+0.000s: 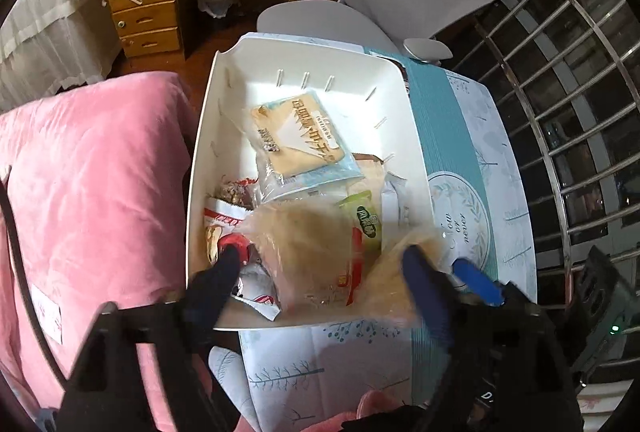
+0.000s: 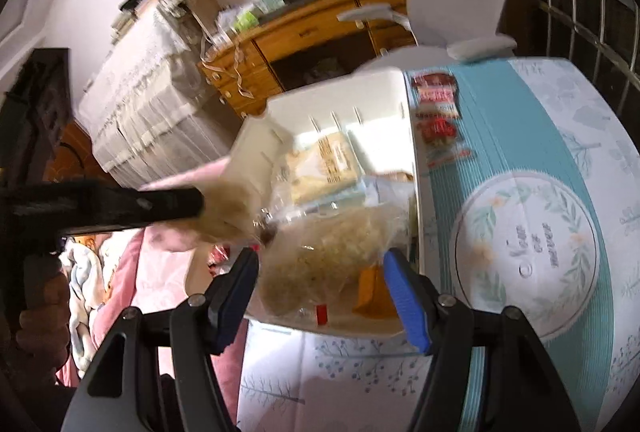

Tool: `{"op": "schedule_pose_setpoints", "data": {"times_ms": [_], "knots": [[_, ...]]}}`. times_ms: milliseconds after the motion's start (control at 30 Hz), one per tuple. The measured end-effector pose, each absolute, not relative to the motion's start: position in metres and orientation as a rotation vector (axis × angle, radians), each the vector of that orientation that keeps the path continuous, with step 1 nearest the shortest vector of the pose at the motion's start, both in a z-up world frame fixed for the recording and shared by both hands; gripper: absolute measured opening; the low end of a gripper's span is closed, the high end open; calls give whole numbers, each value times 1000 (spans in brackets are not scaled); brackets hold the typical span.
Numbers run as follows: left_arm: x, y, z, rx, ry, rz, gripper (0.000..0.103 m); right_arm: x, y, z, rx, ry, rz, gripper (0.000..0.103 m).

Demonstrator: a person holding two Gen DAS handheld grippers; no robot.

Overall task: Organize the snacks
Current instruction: 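Carry both clear pastry bags over the white tray and open both grippers, then move both grippers back to the Cookies bag and red packets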

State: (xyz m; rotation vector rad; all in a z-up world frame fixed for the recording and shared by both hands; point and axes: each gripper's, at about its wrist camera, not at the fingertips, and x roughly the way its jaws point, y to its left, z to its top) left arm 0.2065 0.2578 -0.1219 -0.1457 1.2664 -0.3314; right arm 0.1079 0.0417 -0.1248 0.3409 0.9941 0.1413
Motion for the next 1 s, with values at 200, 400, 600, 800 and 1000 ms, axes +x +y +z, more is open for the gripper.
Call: {"op": "schedule_pose_setpoints", "data": {"times_ms": [200,400,600,800,1000], "knots": [[200,252,-121,-125,1264,-357,84,100,32,-132,394,1032,134,68],[195,244,-122,-110,1281,-377,84,88,21,-130,415,1031,89,68],[199,235,-119,-86,1289,-406,83,79,9,-131,420,1049,56,68],[215,224,-106,-58,1306,-411,84,81,-10,-127,433,1078,27,68],[243,202,-93,-18,1323,-418,84,96,-36,-119,421,1052,16,68]]}}
